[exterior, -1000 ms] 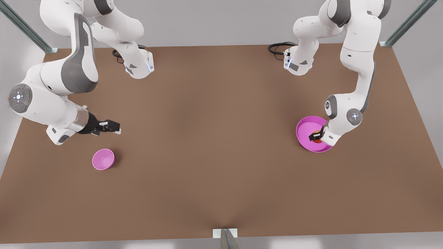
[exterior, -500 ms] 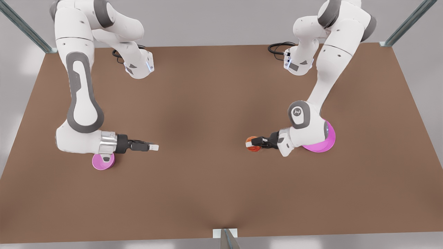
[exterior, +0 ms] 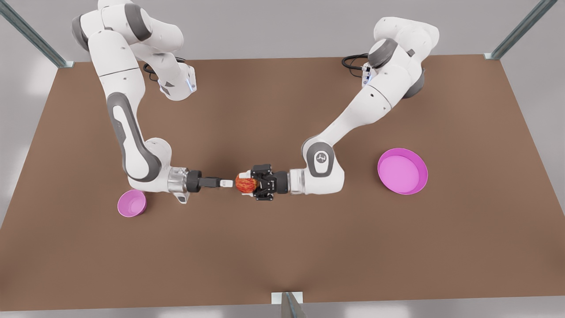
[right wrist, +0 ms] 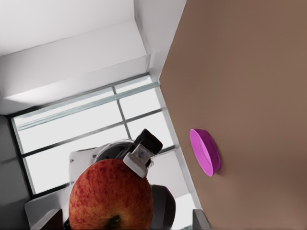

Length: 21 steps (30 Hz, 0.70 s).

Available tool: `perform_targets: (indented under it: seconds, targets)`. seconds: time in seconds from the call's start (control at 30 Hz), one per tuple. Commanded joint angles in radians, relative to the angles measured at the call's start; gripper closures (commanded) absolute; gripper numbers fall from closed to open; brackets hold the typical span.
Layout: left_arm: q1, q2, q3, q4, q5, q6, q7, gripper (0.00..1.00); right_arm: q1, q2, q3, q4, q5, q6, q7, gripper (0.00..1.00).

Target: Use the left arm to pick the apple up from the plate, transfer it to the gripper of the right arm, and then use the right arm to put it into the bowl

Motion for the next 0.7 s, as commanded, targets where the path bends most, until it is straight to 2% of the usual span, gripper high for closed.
perform_targets:
  seconds: [0.0,0.3,0.67]
  targets:
    - [-0.007,0.015,0.001,0.012,-0.011,0.056,0.838,0.21,-0.003,-0.019,0.007,-0.023,0.014,-0.001,-0.457,0.00]
    - [-0.016,0.030,0.001,0.012,-0.011,0.063,0.840,0.21,-0.016,-0.022,0.007,-0.061,0.011,-0.029,-0.531,0.00]
    - [-0.022,0.031,0.001,0.012,-0.011,0.063,0.840,0.21,-0.019,0.066,0.007,0.032,0.015,-0.014,-0.539,0.00]
